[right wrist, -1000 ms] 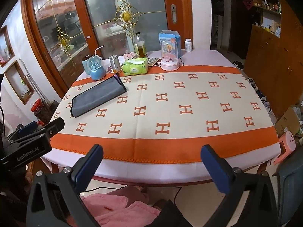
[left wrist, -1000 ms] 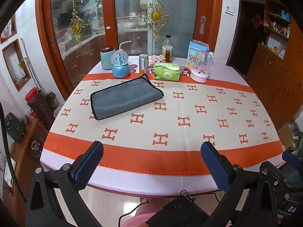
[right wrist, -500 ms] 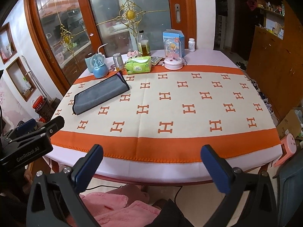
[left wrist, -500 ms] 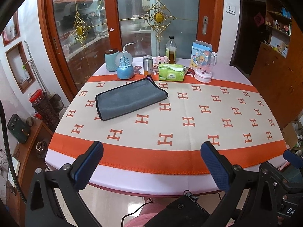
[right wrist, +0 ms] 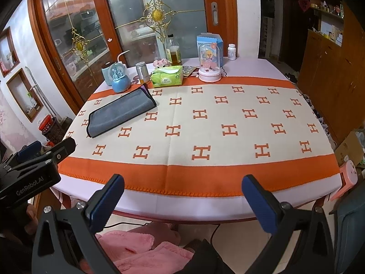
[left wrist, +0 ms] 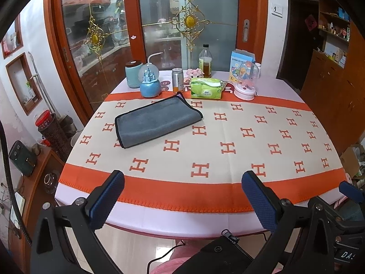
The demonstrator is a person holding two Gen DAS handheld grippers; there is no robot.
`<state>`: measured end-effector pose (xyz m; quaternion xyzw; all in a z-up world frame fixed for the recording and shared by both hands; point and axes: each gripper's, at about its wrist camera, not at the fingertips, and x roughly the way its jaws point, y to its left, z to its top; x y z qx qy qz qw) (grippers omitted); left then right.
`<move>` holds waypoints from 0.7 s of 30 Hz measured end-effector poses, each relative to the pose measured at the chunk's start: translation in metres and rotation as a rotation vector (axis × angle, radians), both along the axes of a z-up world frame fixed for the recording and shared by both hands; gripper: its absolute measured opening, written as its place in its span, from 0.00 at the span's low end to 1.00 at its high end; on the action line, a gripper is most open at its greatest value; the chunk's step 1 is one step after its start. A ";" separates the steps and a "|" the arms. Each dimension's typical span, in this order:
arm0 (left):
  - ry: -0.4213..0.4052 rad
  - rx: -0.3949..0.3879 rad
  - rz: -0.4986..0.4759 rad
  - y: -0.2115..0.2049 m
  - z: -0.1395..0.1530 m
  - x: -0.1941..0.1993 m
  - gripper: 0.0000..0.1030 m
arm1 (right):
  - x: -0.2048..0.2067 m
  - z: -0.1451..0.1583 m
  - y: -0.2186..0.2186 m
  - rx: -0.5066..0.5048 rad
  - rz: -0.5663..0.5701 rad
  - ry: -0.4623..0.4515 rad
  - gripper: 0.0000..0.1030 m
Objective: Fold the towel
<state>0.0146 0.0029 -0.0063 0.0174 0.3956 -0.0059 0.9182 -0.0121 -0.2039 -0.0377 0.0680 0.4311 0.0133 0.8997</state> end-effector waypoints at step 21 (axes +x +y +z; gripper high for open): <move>0.005 0.002 -0.009 0.001 -0.003 0.005 0.99 | 0.007 -0.007 0.005 -0.003 0.000 0.020 1.00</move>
